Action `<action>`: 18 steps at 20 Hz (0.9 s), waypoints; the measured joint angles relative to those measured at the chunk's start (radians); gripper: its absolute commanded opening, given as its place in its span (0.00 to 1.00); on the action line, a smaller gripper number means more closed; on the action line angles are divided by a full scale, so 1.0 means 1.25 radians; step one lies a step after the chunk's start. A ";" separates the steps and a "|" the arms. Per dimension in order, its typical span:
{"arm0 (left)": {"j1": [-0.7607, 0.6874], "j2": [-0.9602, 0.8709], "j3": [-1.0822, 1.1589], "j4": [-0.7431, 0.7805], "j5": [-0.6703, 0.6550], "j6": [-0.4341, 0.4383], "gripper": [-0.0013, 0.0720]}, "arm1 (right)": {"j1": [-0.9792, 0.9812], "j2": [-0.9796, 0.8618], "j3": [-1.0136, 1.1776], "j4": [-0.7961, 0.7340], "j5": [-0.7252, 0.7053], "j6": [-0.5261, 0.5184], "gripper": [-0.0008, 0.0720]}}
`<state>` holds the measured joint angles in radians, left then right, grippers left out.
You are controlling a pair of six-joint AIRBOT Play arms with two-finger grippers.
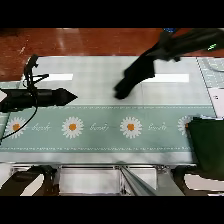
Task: Fold the shirts.
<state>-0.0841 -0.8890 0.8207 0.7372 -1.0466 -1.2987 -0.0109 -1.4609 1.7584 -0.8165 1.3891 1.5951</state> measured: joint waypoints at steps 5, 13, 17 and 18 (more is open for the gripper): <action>-0.039 -0.003 0.000 -0.015 0.004 0.014 0.05 | -0.209 0.072 0.073 -0.026 0.161 0.037 0.04; -0.058 -0.005 0.000 -0.019 0.066 0.024 0.05 | -0.538 0.240 0.017 -0.217 0.345 0.038 0.04; -0.059 -0.006 0.000 -0.019 0.082 0.025 0.05 | -0.667 0.369 -0.132 -0.380 0.363 0.022 0.04; -0.059 -0.006 0.000 -0.019 0.087 0.025 0.05 | -0.698 0.403 -0.179 -0.428 0.366 0.017 0.04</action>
<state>-0.1577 -0.8963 0.8207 0.7132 -0.9382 -1.2678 -0.8829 -0.9569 1.5341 -1.3521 1.8465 1.6161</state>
